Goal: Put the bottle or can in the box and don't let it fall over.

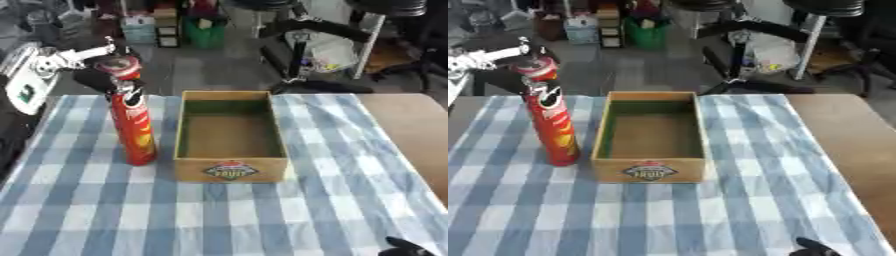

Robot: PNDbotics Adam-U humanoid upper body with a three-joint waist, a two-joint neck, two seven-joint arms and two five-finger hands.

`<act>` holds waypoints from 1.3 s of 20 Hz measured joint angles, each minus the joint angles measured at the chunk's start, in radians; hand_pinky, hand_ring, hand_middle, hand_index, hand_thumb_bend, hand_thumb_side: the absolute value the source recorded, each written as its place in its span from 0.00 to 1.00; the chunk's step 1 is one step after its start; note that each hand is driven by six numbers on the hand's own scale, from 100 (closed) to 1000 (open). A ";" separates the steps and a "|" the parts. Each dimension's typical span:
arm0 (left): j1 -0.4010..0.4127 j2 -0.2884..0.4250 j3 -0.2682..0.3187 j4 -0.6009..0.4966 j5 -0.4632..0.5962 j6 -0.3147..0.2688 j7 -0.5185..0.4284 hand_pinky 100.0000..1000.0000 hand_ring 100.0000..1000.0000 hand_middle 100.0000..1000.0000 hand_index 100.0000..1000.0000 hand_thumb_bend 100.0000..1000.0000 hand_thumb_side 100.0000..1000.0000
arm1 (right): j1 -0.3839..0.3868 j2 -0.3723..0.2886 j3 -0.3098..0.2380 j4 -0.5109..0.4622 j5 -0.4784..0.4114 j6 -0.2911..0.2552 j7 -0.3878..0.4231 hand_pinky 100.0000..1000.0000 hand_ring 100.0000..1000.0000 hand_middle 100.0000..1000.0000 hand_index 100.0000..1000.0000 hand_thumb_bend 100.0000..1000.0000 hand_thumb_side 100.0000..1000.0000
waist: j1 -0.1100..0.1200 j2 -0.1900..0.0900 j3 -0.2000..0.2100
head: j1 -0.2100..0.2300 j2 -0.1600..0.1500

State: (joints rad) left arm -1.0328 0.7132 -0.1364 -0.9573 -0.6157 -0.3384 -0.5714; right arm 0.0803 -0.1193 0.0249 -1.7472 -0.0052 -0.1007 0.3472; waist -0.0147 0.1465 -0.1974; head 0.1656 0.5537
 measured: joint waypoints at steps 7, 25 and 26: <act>0.000 0.000 -0.002 -0.019 0.047 0.001 -0.020 0.00 0.18 0.33 0.58 0.00 0.15 | 0.000 0.000 0.000 0.000 0.000 0.000 0.000 0.47 0.54 0.62 0.83 0.00 0.66 | 0.000 0.000 0.000 | 0.000 0.006; -0.059 0.018 -0.015 -0.197 0.158 0.035 0.023 0.00 0.17 0.31 0.57 0.00 0.12 | 0.001 0.000 -0.005 0.004 -0.001 0.002 0.003 0.47 0.55 0.62 0.83 0.00 0.65 | -0.001 -0.006 -0.012 | -0.010 0.005; -0.062 0.017 -0.020 -0.203 0.160 0.034 0.025 0.00 0.17 0.31 0.57 0.00 0.12 | 0.001 0.000 -0.005 0.004 -0.001 0.001 0.006 0.47 0.55 0.62 0.83 0.00 0.65 | -0.002 -0.006 -0.017 | -0.009 0.005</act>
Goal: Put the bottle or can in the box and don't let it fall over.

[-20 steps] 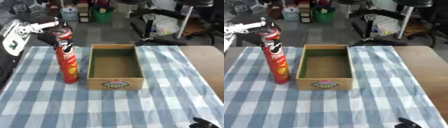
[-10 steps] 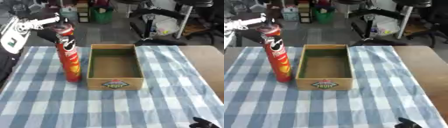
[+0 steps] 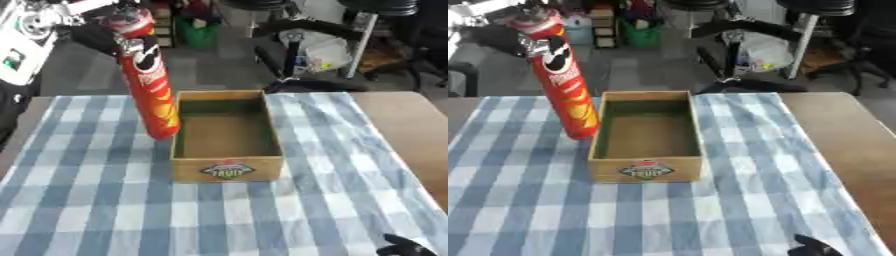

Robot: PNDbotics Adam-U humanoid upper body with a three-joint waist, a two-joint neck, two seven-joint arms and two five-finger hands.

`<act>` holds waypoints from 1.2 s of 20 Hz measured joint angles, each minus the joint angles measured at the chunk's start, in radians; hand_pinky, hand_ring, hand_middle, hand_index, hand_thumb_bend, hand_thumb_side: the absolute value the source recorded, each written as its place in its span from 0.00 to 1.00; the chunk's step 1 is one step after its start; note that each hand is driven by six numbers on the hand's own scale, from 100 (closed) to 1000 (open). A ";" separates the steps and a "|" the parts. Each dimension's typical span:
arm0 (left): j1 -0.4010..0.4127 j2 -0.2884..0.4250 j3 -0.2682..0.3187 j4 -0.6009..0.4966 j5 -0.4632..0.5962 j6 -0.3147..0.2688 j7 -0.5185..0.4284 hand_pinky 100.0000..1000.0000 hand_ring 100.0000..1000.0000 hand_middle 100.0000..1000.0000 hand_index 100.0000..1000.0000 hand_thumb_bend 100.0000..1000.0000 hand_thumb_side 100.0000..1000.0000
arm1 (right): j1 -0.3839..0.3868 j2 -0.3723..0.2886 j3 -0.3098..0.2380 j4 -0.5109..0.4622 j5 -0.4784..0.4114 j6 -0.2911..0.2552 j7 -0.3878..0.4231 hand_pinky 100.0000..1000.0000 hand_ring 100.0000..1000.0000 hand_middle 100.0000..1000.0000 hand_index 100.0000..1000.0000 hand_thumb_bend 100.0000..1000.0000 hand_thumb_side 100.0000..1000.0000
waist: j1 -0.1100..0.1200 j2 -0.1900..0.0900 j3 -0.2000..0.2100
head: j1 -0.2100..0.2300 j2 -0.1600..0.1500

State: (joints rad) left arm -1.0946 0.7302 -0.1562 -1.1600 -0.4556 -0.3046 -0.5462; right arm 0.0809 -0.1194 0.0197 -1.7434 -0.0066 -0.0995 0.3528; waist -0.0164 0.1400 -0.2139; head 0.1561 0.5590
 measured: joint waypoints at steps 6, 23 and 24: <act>-0.024 -0.055 -0.045 -0.040 0.004 -0.012 0.018 0.00 0.17 0.31 0.57 0.00 0.12 | 0.000 0.000 0.001 0.000 -0.001 -0.001 0.010 0.47 0.55 0.62 0.83 0.00 0.65 | 0.000 -0.001 -0.021 | 0.001 0.000; 0.021 -0.142 -0.145 0.018 -0.104 -0.098 -0.011 0.37 0.49 0.55 0.75 0.12 0.31 | -0.006 0.000 0.006 0.000 -0.005 -0.003 0.019 0.47 0.55 0.62 0.84 0.00 0.65 | -0.001 0.000 -0.030 | -0.004 -0.007; 0.024 -0.142 -0.149 0.018 -0.109 -0.106 -0.015 0.45 0.54 0.58 0.78 0.16 0.36 | -0.006 0.000 0.006 0.000 -0.005 -0.003 0.019 0.47 0.55 0.62 0.84 0.00 0.65 | -0.001 0.000 -0.029 | -0.006 -0.008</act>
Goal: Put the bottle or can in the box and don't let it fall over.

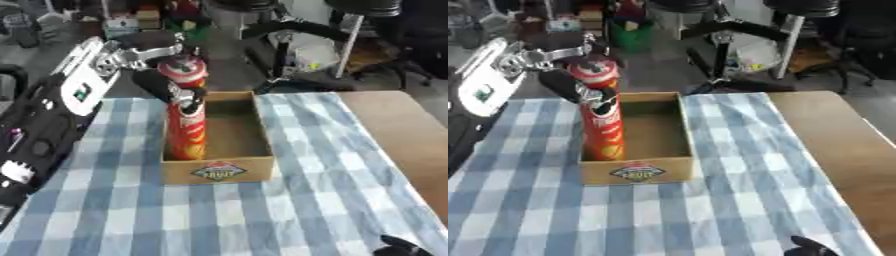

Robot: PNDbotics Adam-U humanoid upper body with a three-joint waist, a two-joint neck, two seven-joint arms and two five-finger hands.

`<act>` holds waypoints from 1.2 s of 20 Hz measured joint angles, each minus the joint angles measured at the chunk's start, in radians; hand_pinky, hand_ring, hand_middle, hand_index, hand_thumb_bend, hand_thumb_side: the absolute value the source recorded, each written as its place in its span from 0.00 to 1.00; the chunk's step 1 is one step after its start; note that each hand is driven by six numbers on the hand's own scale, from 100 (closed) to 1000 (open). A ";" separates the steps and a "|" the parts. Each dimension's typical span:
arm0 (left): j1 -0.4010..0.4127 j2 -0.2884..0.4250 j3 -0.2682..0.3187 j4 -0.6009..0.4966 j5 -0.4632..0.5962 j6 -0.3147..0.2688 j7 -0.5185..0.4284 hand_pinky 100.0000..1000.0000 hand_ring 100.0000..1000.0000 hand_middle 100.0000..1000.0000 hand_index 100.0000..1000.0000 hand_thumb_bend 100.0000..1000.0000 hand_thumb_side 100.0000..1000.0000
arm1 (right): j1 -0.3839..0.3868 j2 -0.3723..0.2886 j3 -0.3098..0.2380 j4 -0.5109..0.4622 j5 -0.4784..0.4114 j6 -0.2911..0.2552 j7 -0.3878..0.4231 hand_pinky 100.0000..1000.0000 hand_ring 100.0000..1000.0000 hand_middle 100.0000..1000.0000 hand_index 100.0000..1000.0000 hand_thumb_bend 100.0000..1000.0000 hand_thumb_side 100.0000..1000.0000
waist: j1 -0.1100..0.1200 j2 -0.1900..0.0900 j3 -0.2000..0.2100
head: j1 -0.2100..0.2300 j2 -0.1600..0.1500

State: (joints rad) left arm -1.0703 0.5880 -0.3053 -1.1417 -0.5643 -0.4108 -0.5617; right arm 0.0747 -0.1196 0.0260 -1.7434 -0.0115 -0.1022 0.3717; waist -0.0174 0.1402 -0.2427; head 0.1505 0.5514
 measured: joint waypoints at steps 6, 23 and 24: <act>0.029 0.036 -0.018 -0.066 0.012 -0.042 -0.024 0.81 0.84 0.82 0.89 0.50 0.71 | -0.003 0.000 -0.001 0.000 0.000 0.000 -0.001 0.47 0.55 0.62 0.84 0.00 0.65 | 0.003 0.000 0.017 | -0.016 -0.002; 0.303 0.358 0.134 -0.493 0.267 0.046 0.094 0.71 0.76 0.76 0.84 0.31 0.65 | 0.005 0.001 -0.033 -0.005 0.000 -0.002 -0.027 0.47 0.55 0.62 0.84 0.00 0.65 | -0.014 0.013 0.113 | -0.106 -0.055; 0.331 0.369 0.161 -0.513 0.283 0.061 0.111 0.68 0.74 0.74 0.83 0.27 0.64 | 0.004 0.001 -0.036 -0.006 0.000 -0.003 -0.030 0.47 0.55 0.62 0.84 0.00 0.65 | -0.017 0.015 0.120 | -0.114 -0.060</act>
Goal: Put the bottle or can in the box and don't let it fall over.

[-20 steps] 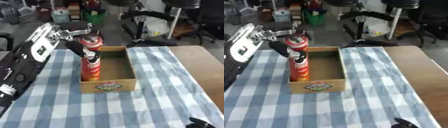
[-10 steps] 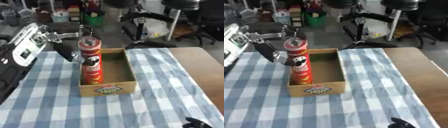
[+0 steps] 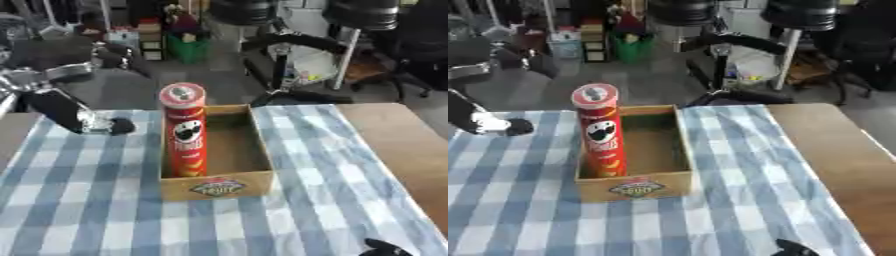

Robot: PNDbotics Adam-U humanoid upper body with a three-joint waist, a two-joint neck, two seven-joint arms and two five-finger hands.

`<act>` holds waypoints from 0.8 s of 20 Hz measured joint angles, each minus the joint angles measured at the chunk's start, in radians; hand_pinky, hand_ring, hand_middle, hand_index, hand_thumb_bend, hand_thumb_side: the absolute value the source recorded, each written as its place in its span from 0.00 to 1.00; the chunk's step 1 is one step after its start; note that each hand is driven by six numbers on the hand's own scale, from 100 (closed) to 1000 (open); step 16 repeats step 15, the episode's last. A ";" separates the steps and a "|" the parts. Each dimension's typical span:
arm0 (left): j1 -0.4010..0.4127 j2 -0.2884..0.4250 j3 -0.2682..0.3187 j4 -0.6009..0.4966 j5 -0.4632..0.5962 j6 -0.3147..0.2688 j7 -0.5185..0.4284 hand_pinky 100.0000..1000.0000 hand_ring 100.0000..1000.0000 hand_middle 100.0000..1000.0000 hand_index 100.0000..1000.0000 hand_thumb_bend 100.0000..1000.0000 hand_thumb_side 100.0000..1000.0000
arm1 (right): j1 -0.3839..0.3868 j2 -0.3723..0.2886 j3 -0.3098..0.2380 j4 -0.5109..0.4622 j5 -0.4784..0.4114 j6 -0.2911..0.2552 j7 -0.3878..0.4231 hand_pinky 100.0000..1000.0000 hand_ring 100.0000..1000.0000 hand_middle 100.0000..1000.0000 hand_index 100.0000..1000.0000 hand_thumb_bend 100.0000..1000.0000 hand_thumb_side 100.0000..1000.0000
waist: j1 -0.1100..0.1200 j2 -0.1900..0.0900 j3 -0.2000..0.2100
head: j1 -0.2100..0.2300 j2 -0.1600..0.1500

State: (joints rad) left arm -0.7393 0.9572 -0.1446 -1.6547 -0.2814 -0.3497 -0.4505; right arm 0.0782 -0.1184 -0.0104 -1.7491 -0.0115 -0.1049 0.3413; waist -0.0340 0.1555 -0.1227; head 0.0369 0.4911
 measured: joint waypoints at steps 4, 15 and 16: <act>0.106 -0.009 0.106 -0.042 0.066 0.065 0.067 0.63 0.72 0.72 0.81 0.21 0.63 | -0.008 0.005 -0.011 -0.006 0.000 -0.001 -0.013 0.47 0.55 0.62 0.84 0.00 0.64 | -0.012 0.010 0.041 | -0.023 -0.018; 0.397 -0.258 0.281 -0.102 0.232 0.239 0.185 0.57 0.67 0.69 0.79 0.13 0.69 | -0.008 0.011 -0.013 -0.028 -0.006 -0.005 -0.021 0.47 0.55 0.62 0.84 0.00 0.63 | -0.021 0.009 0.060 | 0.016 0.012; 0.397 -0.258 0.281 -0.102 0.232 0.239 0.185 0.57 0.67 0.69 0.79 0.13 0.69 | -0.008 0.011 -0.013 -0.028 -0.006 -0.005 -0.021 0.47 0.55 0.62 0.84 0.00 0.63 | -0.021 0.009 0.060 | 0.016 0.012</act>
